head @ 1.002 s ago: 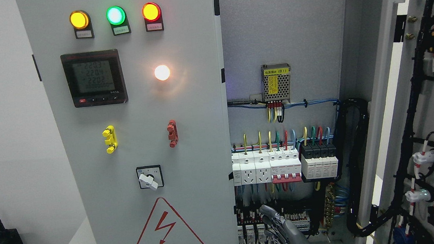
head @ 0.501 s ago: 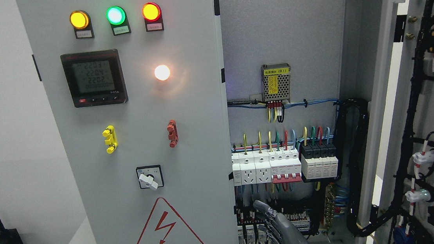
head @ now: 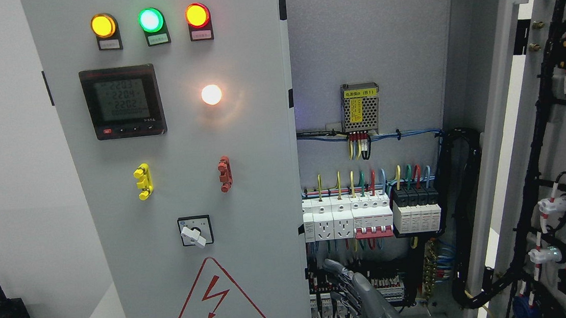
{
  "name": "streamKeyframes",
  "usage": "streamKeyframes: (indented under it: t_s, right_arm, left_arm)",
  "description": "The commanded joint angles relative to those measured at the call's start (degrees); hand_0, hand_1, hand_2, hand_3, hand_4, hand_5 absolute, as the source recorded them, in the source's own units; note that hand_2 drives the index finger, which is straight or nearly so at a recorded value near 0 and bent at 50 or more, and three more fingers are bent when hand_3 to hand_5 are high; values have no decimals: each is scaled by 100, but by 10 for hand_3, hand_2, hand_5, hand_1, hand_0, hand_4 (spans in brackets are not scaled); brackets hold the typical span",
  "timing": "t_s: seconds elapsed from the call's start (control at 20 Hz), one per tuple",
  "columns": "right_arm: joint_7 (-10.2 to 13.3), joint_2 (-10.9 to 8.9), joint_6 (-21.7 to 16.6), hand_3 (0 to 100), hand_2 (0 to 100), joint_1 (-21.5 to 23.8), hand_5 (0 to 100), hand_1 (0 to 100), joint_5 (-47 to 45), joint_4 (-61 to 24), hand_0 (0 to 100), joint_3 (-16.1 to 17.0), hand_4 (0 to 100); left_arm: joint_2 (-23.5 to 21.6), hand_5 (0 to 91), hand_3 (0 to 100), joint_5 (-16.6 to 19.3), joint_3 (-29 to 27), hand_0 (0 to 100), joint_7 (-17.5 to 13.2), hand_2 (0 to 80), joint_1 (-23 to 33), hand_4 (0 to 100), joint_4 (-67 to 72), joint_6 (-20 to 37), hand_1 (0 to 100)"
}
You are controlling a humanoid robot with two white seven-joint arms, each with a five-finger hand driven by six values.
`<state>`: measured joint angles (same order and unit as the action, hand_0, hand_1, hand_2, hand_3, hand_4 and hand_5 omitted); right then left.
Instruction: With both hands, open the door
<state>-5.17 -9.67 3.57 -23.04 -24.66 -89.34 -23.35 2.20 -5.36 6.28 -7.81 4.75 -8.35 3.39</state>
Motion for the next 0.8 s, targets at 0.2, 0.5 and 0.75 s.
streamKeyframes:
  t_s: [0.2, 0.5, 0.75]
  right_arm:
    - [-2, -202, -5, 0, 0, -262, 0, 0, -215, 364, 0, -223, 0]
    - [-10, -211, -6, 0, 0, -350, 0, 0, -329, 418, 0, -311, 0]
    - [-10, -211, -6, 0, 0, -376, 0, 0, -329, 453, 0, -311, 0]
  left_arm:
    - [0, 0, 0, 0, 5, 0, -1, 0, 0, 30, 0, 13, 0]
    - [0, 0, 0, 0, 5, 0, -1, 0, 0, 30, 0, 13, 0]
    - [0, 0, 0, 0, -3, 0, -1, 0, 0, 31, 0, 13, 0]
